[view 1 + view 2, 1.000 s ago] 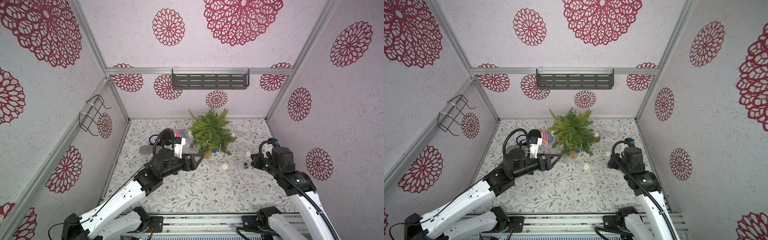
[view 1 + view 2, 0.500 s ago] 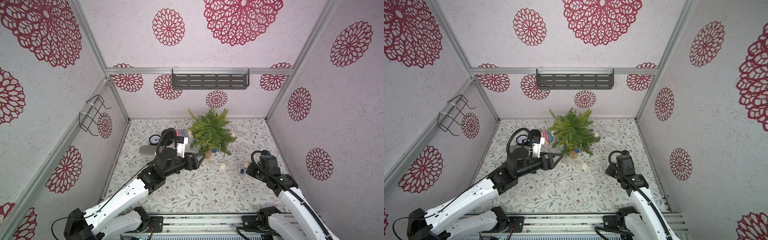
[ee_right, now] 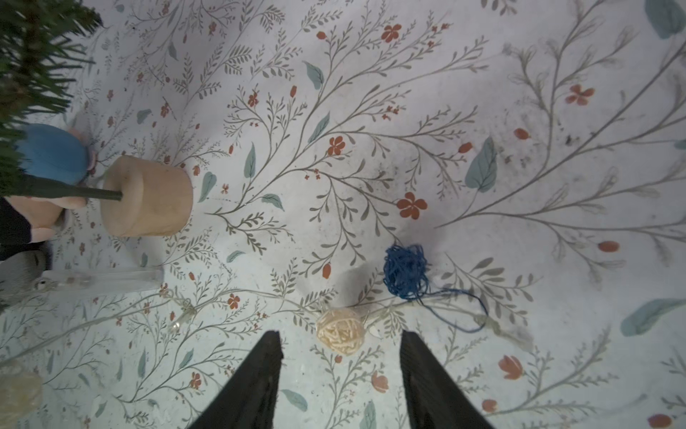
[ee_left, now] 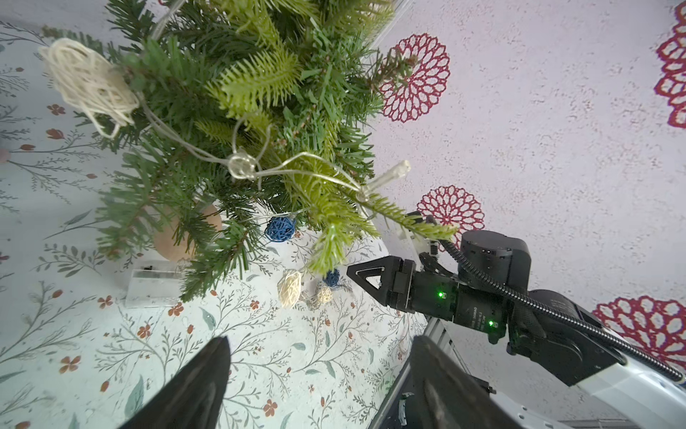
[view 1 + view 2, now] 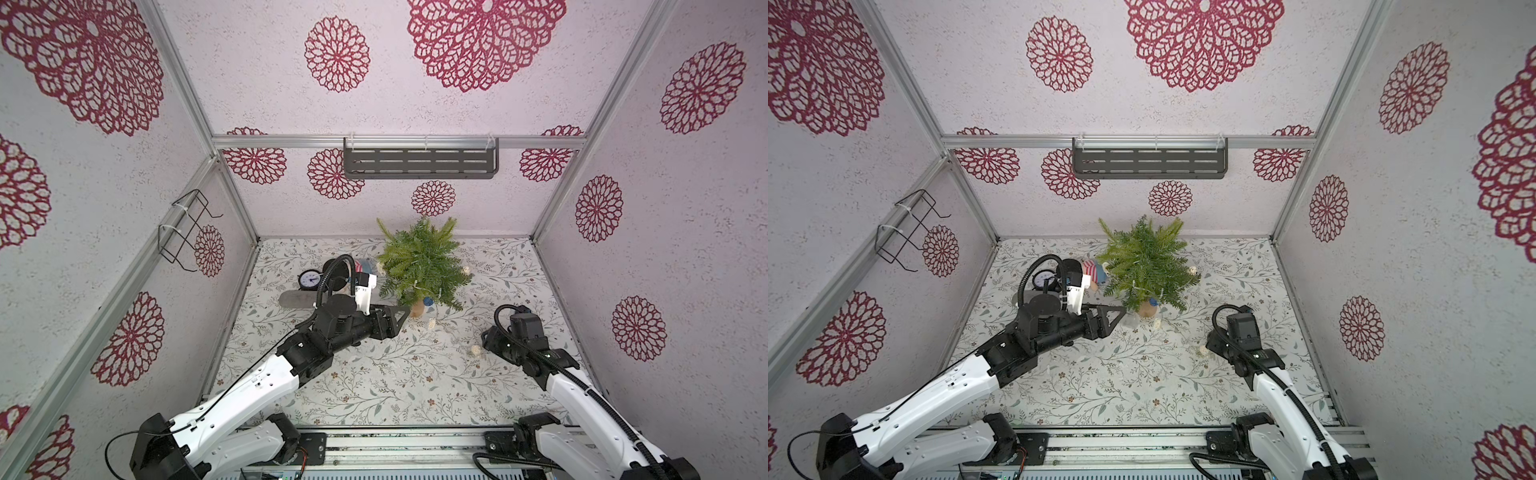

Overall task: Remove string lights from the small christmas tree
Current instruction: Place the light string at the center of the board, then pick up the light string from the Christmas tree.

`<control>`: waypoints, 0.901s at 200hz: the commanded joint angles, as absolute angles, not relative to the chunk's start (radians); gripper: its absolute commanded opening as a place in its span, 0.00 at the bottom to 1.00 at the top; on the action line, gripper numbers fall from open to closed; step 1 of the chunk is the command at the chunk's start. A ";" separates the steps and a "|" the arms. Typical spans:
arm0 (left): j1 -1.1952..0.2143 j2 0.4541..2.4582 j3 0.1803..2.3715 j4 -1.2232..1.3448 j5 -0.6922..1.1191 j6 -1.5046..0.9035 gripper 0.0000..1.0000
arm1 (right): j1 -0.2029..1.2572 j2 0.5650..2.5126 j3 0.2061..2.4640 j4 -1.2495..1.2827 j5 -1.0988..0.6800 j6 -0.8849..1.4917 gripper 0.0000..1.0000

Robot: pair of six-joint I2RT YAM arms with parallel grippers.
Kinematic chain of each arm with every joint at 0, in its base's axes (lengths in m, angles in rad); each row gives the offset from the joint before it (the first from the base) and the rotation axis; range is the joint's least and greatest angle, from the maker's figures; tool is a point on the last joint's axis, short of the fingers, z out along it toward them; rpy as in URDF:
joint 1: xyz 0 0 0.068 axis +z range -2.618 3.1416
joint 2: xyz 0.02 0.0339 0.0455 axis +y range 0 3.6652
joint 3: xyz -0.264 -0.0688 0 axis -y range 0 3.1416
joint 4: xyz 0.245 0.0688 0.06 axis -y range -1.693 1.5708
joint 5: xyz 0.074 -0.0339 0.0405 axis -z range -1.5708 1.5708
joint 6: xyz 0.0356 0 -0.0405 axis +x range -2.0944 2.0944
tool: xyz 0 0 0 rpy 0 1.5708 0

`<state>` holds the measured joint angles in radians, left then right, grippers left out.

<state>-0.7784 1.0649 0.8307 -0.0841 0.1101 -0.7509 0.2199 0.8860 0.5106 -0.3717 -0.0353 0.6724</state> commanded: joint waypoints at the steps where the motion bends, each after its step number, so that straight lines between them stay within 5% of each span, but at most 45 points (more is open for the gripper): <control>1: -0.793 1.075 0.867 -0.110 0.091 -0.727 0.81 | 0.224 0.848 0.558 -0.396 -0.089 0.631 0.61; 65: -0.793 1.081 0.883 -0.138 0.066 -0.700 0.81 | 0.256 0.750 0.501 -0.180 -0.378 0.522 0.57; 180: -0.792 1.103 0.932 -0.160 0.083 -0.667 0.79 | 0.494 0.867 0.495 0.276 -0.363 0.356 0.50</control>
<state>-0.7788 1.0946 0.9035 -0.1516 0.0872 -0.6804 0.4866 0.8444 0.4625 0.1215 -0.3527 0.4301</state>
